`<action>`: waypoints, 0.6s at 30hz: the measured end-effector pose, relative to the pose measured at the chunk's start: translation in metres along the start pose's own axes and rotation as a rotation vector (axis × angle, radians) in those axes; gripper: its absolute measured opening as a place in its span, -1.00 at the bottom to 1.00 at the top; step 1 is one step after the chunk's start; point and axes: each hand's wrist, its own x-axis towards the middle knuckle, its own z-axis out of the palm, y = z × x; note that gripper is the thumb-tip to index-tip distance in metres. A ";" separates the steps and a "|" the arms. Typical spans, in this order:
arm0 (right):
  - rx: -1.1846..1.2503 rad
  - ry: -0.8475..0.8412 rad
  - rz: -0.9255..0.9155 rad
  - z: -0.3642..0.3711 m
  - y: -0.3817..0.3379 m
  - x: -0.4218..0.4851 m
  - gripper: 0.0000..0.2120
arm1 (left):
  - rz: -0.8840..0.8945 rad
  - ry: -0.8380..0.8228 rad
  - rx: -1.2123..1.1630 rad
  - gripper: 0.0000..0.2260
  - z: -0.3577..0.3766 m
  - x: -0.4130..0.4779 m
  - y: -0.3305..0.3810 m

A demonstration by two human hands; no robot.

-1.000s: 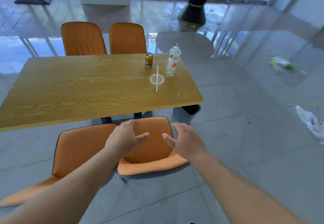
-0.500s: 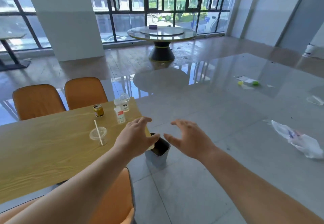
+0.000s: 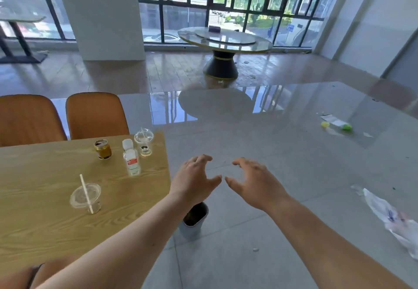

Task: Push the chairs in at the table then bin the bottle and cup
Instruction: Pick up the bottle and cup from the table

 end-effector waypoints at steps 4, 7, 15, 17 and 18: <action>-0.072 -0.078 0.033 -0.024 0.040 0.069 -0.41 | -0.098 -0.042 -0.076 -0.43 0.031 0.074 -0.008; -0.122 -0.043 0.020 -0.055 0.070 0.120 -0.41 | -0.125 -0.035 -0.071 -0.43 0.039 0.128 -0.005; -0.062 -0.075 -0.049 -0.067 0.128 0.234 -0.37 | -0.123 0.060 0.044 -0.43 0.041 0.247 0.010; -0.042 -0.114 -0.117 -0.059 0.138 0.271 -0.35 | -0.158 0.099 0.084 -0.43 0.044 0.269 0.008; -0.034 -0.136 -0.159 -0.054 0.141 0.289 -0.35 | -0.183 0.117 0.103 -0.43 0.044 0.277 0.006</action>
